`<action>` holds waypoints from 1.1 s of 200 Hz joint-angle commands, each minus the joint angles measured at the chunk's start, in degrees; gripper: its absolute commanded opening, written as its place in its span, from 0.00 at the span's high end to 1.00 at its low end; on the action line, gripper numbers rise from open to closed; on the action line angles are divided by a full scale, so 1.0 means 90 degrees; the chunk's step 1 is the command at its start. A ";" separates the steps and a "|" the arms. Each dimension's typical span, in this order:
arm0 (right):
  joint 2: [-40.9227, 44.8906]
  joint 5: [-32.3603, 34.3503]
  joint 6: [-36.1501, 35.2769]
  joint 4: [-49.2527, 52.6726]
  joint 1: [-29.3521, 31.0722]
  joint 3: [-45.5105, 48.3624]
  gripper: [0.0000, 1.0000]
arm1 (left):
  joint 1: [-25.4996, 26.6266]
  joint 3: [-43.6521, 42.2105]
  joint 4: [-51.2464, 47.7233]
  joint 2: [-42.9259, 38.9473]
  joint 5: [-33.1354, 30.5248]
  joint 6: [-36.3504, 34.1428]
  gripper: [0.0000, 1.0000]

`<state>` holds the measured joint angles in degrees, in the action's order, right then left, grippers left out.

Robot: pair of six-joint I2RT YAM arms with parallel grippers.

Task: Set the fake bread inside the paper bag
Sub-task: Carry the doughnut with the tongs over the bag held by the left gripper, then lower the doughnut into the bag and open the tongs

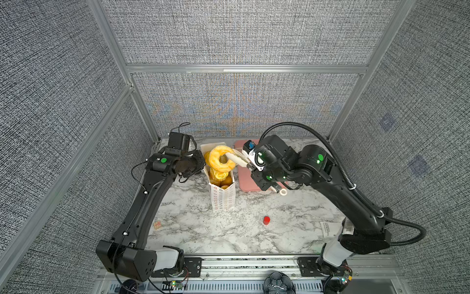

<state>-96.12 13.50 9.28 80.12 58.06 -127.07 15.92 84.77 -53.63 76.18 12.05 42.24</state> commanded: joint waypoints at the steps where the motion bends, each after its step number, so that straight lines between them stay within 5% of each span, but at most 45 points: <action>1: -0.0031 0.0347 0.0131 0.0120 0.0096 0.0034 0.73 | -0.0011 -0.0015 0.0136 -0.0045 0.0051 -0.0015 1.00; 195: -0.0781 0.1406 0.0108 0.0995 0.0753 -0.0402 0.73 | -0.0011 -0.0141 0.0196 -0.0191 0.0067 -0.0006 1.00; 220: -0.0760 0.1333 0.0053 0.0904 0.0824 -0.0413 0.65 | -0.0011 -0.0174 0.0206 -0.0206 0.0072 0.0004 1.00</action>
<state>-103.28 24.14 9.96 88.09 64.90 -130.28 15.92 83.42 -52.82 74.70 12.16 42.24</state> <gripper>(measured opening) 0.297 0.048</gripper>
